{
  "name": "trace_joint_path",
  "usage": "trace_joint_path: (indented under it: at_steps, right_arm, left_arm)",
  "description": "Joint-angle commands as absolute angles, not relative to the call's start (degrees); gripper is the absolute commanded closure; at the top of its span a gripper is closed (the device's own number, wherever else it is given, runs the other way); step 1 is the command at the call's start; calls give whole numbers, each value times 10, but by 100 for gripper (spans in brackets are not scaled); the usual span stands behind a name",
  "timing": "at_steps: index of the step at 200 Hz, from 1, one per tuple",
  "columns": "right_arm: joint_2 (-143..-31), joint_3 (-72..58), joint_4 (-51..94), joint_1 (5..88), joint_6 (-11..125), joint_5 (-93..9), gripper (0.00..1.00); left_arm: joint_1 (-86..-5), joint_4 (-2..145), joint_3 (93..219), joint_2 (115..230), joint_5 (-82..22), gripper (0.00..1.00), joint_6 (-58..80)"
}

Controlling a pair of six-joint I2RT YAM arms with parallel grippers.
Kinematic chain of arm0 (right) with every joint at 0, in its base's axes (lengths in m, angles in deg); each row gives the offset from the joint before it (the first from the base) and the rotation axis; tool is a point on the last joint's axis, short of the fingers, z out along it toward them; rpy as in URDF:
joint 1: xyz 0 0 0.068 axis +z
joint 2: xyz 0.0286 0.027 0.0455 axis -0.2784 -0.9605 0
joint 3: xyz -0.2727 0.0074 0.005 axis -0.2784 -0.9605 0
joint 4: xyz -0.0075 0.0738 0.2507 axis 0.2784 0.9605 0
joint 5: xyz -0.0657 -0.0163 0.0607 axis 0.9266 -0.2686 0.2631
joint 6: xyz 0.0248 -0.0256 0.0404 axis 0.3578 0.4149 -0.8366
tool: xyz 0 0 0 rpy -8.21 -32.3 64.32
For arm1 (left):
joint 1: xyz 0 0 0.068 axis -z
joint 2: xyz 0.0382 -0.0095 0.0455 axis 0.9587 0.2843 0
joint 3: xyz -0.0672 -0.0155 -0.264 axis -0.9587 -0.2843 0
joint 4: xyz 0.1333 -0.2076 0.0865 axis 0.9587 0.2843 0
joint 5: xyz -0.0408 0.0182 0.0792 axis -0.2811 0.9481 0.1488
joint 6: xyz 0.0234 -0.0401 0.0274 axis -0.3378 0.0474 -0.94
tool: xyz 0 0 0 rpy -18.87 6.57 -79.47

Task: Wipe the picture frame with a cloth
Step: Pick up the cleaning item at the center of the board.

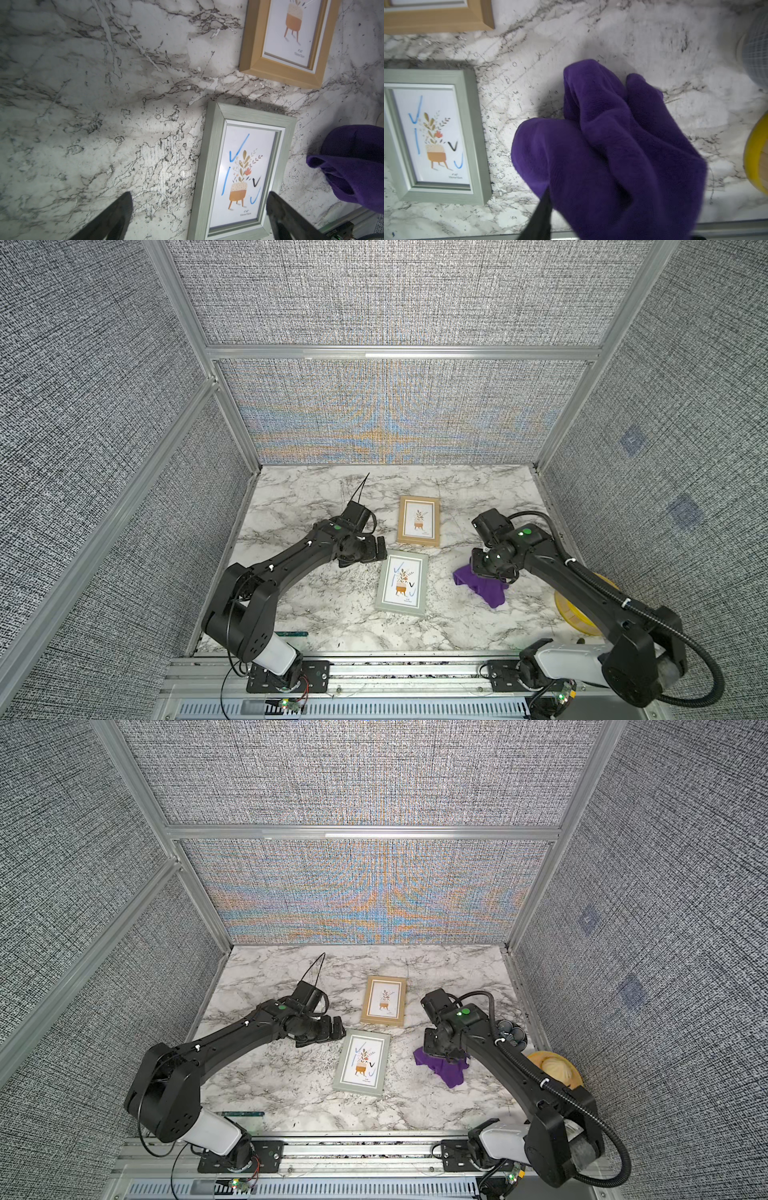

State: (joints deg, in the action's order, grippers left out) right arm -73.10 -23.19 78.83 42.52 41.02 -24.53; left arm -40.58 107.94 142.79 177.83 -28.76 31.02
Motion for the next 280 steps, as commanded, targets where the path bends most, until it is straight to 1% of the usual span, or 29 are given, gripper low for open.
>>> trace_joint_path:
  at_steps: [1,16,23,33,44,72,89,108,125,144,157,167,193,209,222,246,266,280]
  right_arm:
    - [-718,-202,780,431,422,-199,36]
    - [-708,-200,785,431,421,-153,25]
    - [-707,-208,774,430,422,-134,17]
    - [-711,-220,753,428,427,-126,13]
    - [-726,-230,732,422,430,-130,11]
    - [-790,-239,689,414,436,-132,11]
    - [-828,-246,657,403,446,-174,12]
    - [-872,-257,634,397,449,-226,19]
    - [-901,-263,619,395,447,-226,34]
    - [-912,-263,616,395,445,-216,64]
    - [-900,-263,619,395,441,-207,87]
    - [-885,-263,625,395,440,-203,100]
    - [-835,-263,670,403,442,-210,100]
    - [-806,-253,706,423,443,-232,100]
    - [-792,-251,721,441,442,-272,100]
    - [-801,-259,715,486,423,-318,100]
    - [-834,-263,679,525,409,-334,100]
    - [-858,-263,643,548,401,-353,100]
  left_arm:
    - [-407,1088,1425,1772,-281,0,305]
    - [-406,1086,1425,1771,-278,0,307]
    - [-406,1084,1424,1771,-278,0,309]
    - [-406,1080,1422,1772,-280,0,311]
    - [-406,1077,1422,1775,-284,0,312]
    - [-406,1074,1417,1783,-291,0,314]
    - [-406,1069,1414,1785,-296,0,316]
    - [-406,1064,1408,1786,-297,0,319]
    - [-406,1059,1404,1788,-299,0,321]
    - [-406,1058,1401,1790,-303,0,322]
    - [-407,1056,1399,1790,-304,0,323]
    - [-406,1056,1397,1790,-304,0,324]
    - [-406,1047,1388,1793,-314,0,332]
    - [-406,1031,1375,1796,-330,3,341]
    - [-404,1017,1365,1798,-341,6,350]
    - [-396,1009,1356,1811,-334,17,356]
    - [-392,1008,1358,1827,-326,32,354]
    - [-390,996,1358,1834,-334,38,354]
